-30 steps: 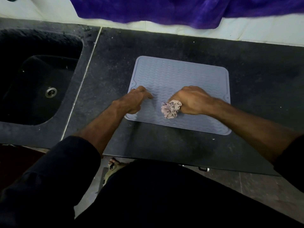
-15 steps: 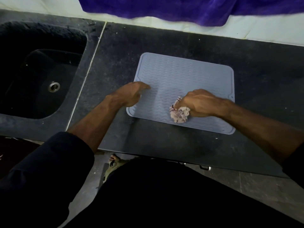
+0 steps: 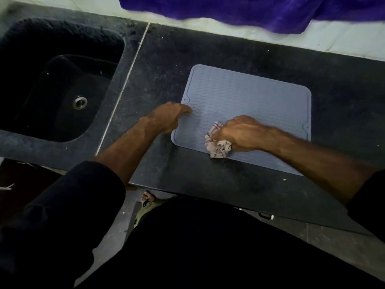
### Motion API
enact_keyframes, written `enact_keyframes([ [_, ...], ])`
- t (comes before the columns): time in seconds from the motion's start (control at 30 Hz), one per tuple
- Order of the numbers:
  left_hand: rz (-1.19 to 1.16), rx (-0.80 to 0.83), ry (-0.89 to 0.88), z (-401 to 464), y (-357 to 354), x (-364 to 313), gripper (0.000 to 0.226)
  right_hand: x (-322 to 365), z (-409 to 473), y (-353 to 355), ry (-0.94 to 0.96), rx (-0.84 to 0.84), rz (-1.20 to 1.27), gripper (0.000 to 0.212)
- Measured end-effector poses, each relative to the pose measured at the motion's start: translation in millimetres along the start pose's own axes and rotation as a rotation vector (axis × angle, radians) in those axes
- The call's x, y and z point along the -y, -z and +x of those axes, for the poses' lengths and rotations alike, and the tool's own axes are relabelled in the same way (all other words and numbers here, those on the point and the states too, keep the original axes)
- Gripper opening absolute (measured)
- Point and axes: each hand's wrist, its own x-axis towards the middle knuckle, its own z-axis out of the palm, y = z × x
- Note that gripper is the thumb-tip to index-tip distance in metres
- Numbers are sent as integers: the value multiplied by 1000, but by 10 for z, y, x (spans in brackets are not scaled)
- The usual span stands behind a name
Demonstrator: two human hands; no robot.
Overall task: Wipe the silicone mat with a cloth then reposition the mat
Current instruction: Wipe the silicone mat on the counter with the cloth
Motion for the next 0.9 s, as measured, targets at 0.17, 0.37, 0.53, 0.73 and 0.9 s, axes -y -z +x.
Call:
enact_keyframes([
  [0.17,9,25,-42,29,82,-31,57,23,125,231,-39,-73,84,21],
  [0.37,-4,56,-28,91,109,-40,57,295,272,-20,86,-121,72,46],
  [0.53,-54,97,-4,107,84,29,60,75,77,-54,46,-31,37,22],
  [0.73,-96,99,-35,155,195,-23,62,126,288,237,15,-113,124,20],
  [0.9,-64,91,-33,208,271,-74,61,389,518,59,93,-110,122,40],
])
